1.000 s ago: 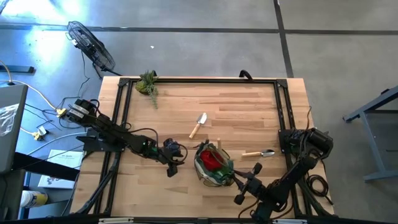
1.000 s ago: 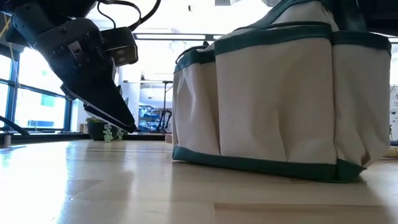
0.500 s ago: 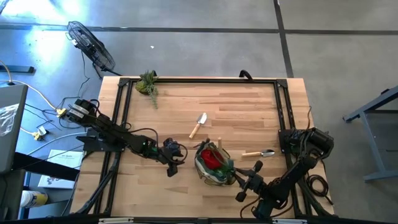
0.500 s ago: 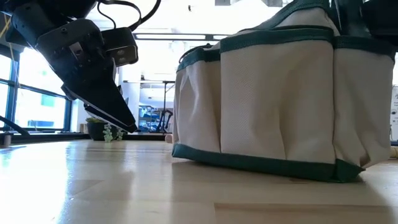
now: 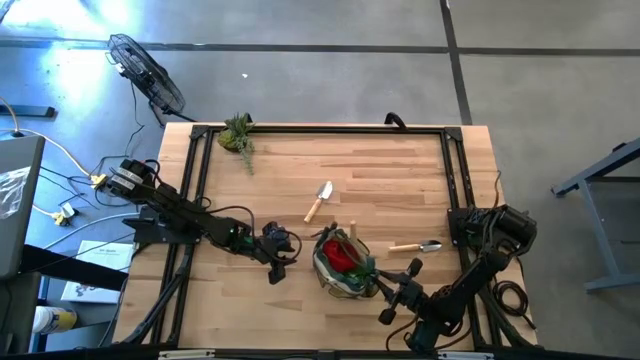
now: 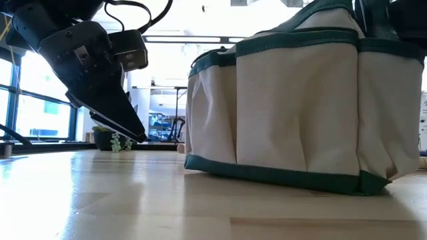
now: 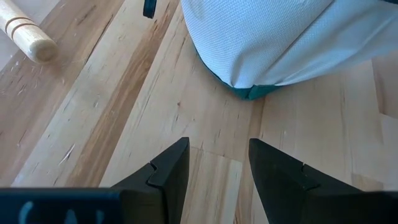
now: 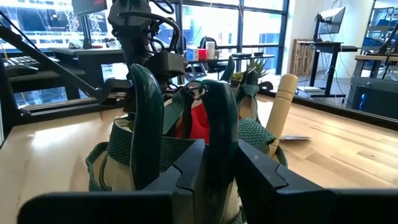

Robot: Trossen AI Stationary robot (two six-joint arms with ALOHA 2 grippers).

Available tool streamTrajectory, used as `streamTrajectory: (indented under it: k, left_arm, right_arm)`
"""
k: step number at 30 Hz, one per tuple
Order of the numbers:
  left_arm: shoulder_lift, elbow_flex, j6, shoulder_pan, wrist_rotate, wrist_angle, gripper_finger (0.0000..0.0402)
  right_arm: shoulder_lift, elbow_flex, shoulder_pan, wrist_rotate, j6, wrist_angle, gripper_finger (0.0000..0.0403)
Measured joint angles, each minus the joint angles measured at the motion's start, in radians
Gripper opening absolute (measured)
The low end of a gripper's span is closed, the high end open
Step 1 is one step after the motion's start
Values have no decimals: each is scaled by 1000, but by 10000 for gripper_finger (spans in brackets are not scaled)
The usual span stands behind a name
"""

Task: Pick & Place Garden tools in Gardening bag
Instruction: Put the green shear scissors into the light brown gardening bag, then put the right trowel into the light brown gardening bag

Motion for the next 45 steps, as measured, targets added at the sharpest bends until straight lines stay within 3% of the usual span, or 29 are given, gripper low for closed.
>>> streamTrajectory:
  k: [9, 15, 20, 32, 45]
  left_arm:
    - [0, 0, 0, 0, 0, 0, 161]
    - [0, 0, 0, 0, -6, 1, 161]
    - [0, 0, 0, 0, -16, 2, 161]
    - [0, 0, 0, 0, -16, -3, 161]
    - [0, 0, 0, 0, -16, -3, 161]
  right_arm:
    - [0, 0, 0, -20, 0, 7, 68]
    - [4, -3, 0, -79, -1, 6, 97]
    - [5, -3, 0, -64, -7, -2, 118]
    - [-49, -3, 76, -69, -114, -17, 99]
    - [-61, -3, 118, -383, -92, 25, 97]
